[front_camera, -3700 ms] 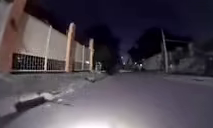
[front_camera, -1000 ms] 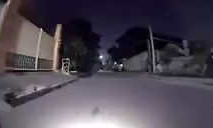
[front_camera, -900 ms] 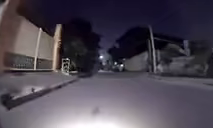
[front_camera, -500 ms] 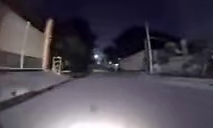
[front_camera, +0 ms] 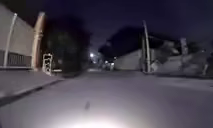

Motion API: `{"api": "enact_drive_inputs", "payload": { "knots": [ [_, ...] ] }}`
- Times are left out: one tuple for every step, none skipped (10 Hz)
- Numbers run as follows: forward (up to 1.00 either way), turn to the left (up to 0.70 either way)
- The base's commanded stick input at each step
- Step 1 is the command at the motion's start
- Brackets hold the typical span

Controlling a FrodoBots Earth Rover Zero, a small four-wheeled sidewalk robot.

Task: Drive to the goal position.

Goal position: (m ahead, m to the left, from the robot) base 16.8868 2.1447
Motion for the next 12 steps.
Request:
{"api": "enact_drive_inputs", "payload": {
  "knots": [
    [1.00, 0.00],
    [1.00, 0.00],
    [1.00, 0.00],
    [1.00, 0.00],
    [1.00, 0.00],
    [1.00, 0.00],
    [1.00, 0.00],
    [1.00, 0.00],
    [1.00, 0.00],
    [1.00, 0.00],
    [1.00, 0.00],
    [1.00, 0.00]
  ]
}}
